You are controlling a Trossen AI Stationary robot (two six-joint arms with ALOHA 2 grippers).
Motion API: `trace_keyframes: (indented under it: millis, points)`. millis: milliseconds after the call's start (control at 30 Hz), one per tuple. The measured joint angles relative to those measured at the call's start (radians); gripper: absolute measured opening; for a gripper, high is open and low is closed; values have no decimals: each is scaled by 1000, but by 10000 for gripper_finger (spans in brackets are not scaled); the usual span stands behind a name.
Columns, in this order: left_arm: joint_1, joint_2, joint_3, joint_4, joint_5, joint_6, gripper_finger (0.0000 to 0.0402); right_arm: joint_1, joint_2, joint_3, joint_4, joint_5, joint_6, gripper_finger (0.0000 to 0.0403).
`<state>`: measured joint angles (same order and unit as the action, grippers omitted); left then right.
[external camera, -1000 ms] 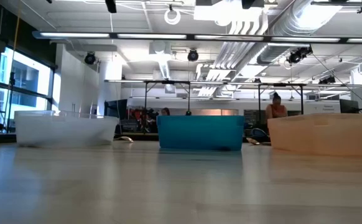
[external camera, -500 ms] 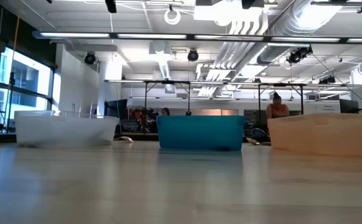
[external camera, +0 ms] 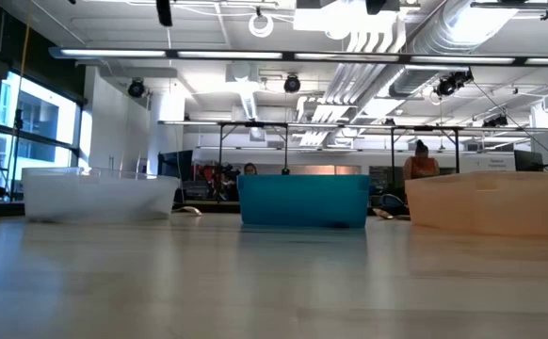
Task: Sort silverware by color (type)
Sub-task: Put the purple spoon into the blue bin
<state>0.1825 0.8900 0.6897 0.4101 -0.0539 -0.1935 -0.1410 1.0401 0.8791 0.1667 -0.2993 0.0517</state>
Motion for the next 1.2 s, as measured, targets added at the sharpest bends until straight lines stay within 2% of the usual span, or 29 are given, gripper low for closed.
trace_keyframes:
  millis: [67,133,333,500,600,900,1200]
  points:
    - [4,4,0,-50,-91,-34,12,0,0,0,-2,0,0,0]
    - [30,15,4,-128,-131,-41,28,0,0,0,-5,0,0,0]
    - [191,102,142,-454,-78,-75,93,0,0,0,-10,0,26,0]
    - [362,227,271,-733,-85,5,135,0,0,0,-13,0,26,0]
    - [461,323,329,-841,-92,88,151,0,0,0,-18,0,26,0]
    - [633,645,481,-1060,-134,146,161,0,0,0,-52,0,26,0]
    - [690,876,502,-1060,-145,197,161,0,0,0,-91,0,26,0]
